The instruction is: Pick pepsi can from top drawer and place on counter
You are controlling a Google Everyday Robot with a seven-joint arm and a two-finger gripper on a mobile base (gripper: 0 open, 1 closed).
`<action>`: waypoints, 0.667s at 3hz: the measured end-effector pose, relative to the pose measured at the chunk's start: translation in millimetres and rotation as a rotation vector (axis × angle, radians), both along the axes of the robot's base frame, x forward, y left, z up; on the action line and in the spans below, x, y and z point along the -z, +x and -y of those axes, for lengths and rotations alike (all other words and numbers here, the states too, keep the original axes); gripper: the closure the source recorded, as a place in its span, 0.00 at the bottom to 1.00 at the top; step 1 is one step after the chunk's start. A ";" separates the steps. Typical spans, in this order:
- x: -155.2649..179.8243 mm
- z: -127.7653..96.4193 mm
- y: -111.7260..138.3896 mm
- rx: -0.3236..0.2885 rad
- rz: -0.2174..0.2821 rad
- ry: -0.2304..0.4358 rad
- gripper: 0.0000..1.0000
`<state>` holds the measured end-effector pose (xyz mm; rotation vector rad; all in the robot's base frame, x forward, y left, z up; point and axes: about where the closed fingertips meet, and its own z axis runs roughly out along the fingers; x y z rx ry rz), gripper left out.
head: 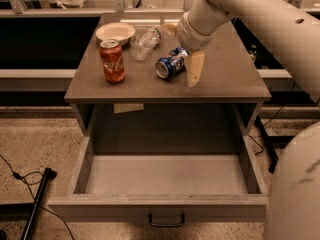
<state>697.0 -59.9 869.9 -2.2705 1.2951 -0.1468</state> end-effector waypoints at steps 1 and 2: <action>-13.0 2.5 -9.3 0.000 0.036 -0.017 0.00; -23.4 7.6 -14.5 0.043 0.065 -0.024 0.00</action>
Offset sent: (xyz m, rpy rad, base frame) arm -0.0200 -0.0180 0.0396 -0.0283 -0.1044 -0.1075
